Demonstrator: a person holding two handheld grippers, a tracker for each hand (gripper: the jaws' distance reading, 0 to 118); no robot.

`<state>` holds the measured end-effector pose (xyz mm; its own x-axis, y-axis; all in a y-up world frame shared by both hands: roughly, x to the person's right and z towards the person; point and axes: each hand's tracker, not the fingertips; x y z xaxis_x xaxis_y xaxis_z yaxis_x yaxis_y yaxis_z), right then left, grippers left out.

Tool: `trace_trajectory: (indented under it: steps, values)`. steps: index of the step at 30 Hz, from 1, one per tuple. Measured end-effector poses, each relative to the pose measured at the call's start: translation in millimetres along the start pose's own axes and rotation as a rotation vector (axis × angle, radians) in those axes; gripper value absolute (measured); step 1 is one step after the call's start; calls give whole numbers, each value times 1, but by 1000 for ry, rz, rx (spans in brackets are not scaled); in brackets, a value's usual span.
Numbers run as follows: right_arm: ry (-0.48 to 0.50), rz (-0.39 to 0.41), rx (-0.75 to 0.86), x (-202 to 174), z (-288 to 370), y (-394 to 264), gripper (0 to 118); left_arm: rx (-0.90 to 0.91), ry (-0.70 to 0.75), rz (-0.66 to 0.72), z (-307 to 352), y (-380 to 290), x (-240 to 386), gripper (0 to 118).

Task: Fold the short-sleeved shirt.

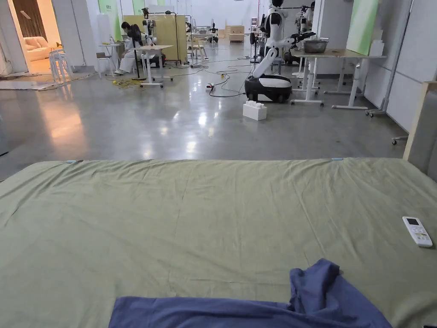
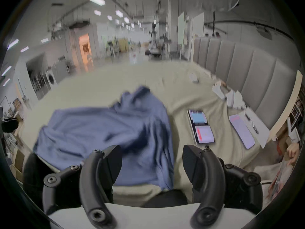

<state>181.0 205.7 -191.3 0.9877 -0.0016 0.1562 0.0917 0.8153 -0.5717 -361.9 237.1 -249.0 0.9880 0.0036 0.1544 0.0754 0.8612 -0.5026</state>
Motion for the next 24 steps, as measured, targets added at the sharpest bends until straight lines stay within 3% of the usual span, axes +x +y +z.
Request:
trace_trajectory:
  steps: [5, 9, 10, 14, 15, 18, 23, 24]
  values:
    - [68, 32, 285, -33, 61, 37, 80, 329, 27, -70, 71, 42, 46, 92]
    - [187, -44, 362, -45, 87, 53, 74, 470, 46, -96, 103, 57, 74, 83]
    - [205, -40, 380, -47, 92, 55, 66, 486, 51, -115, 110, 59, 79, 77]
    - [208, 44, 465, -63, 115, 54, 15, 471, 101, -169, 122, 58, 91, 10]
    - [222, 41, 463, -65, 118, 53, 7, 459, 92, -177, 121, 56, 89, 3]
    - [224, 38, 496, -71, 124, 51, 0, 465, 76, -160, 125, 52, 89, 0]
    - [217, 57, 507, -73, 124, 51, 0, 436, 46, -75, 122, 54, 85, 0]
    - [222, 29, 478, -72, 122, 51, 0, 435, 49, -70, 121, 55, 84, 0]
